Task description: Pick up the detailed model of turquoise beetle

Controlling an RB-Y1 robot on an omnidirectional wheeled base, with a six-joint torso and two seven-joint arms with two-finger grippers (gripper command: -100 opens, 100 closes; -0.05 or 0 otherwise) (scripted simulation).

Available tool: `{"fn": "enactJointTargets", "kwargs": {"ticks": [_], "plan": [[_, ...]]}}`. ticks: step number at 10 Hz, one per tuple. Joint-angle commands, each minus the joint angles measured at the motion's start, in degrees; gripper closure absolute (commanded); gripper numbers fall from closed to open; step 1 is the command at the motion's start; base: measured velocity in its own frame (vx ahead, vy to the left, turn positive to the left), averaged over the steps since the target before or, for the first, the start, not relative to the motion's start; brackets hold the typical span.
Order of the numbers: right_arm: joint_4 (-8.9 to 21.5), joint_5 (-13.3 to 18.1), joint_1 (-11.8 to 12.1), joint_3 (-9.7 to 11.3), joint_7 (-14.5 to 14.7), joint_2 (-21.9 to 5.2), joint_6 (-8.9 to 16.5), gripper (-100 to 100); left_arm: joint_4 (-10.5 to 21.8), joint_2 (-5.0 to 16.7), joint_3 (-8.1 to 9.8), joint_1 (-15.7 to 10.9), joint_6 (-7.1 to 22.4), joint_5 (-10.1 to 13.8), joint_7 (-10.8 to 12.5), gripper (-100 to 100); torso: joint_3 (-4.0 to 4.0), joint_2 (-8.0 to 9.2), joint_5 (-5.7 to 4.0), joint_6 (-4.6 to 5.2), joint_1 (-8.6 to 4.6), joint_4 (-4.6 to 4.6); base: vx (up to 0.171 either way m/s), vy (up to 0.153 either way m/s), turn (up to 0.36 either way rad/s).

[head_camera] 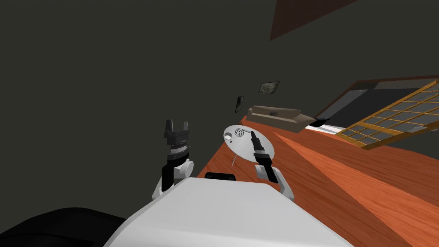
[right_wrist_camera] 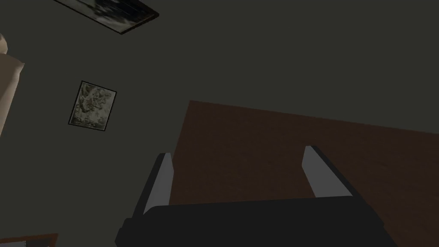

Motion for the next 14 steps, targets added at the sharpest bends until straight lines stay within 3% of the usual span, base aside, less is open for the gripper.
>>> {"fn": "enactJointTargets", "kwargs": {"ticks": [1,2,6,8,9,10,11,12,13,14], "plan": [[2.9,1.7,-1.8,-1.2,1.7,-0.9,2.0,-100,0.0,0.0,0.00,0.0,0.0,0.0,0.0,0,0.00,0.00,0.00,0.00,0.00,0.00,-0.038,-0.018,0.162],[4.0,1.7,-1.8,-1.2,1.7,-0.9,2.0,-100,0.0,0.0,0.00,0.0,0.0,0.0,0.0,0,0.00,0.00,0.00,-0.04,0.00,0.00,-0.030,-0.018,0.122],[12.3,6.9,-5.8,-3.3,6.8,-2.0,8.2,-100,0.0,0.0,0.00,0.0,0.0,0.0,0.0,0,0.02,0.02,-0.01,0.02,-0.04,0.01,-0.039,-0.023,0.204],[13.3,6.9,-5.8,-3.3,6.8,-2.0,8.8,-100,0.0,0.0,0.00,0.0,0.0,0.0,0.0,0,-0.02,-0.04,0.00,0.00,0.00,-0.01,-0.016,-0.010,0.048],[15.4,8.7,-7.2,-4.0,8.6,-2.2,11.2,-100,0.0,0.0,0.00,0.0,0.0,0.0,0.0,0,-0.05,-0.09,0.01,0.01,0.04,-0.01,-0.014,-0.002,0.212],[16.6,8.7,-7.2,-4.0,8.6,-2.2,11.2,-100,0.0,0.0,0.00,0.0,0.0,0.0,0.0,0,-0.06,-0.10,0.01,-0.04,0.06,-0.02,-0.017,-0.015,0.145],[18.9,10.5,-8.7,-4.7,10.3,-2.3,13.6,-100,0.0,0.0,0.00,0.0,0.0,0.0,0.0,0,-0.05,-0.10,0.01,0.00,0.02,-0.02,-0.021,-0.017,0.223],[19.9,10.5,-8.7,-4.7,10.3,-2.3,13.6,-100,0.0,0.0,0.00,0.0,0.0,0.0,0.0,0,-0.05,-0.09,0.01,-0.03,0.01,-0.01,-0.017,-0.020,0.119],[22.2,12.3,-10.2,-5.4,12.1,-2.3,16.1,-100,0.0,0.0,0.00,0.0,0.0,0.0,0.0,0,-0.05,-0.08,0.00,0.02,-0.01,-0.02,-0.020,-0.023,0.218],[23.3,12.3,-10.2,-5.4,12.1,-2.3,16.1,-100,0.0,0.0,0.00,0.0,0.0,0.0,0.0,0,-0.05,-0.08,0.00,-0.02,-0.03,-0.01,-0.015,-0.027,0.117]]}}
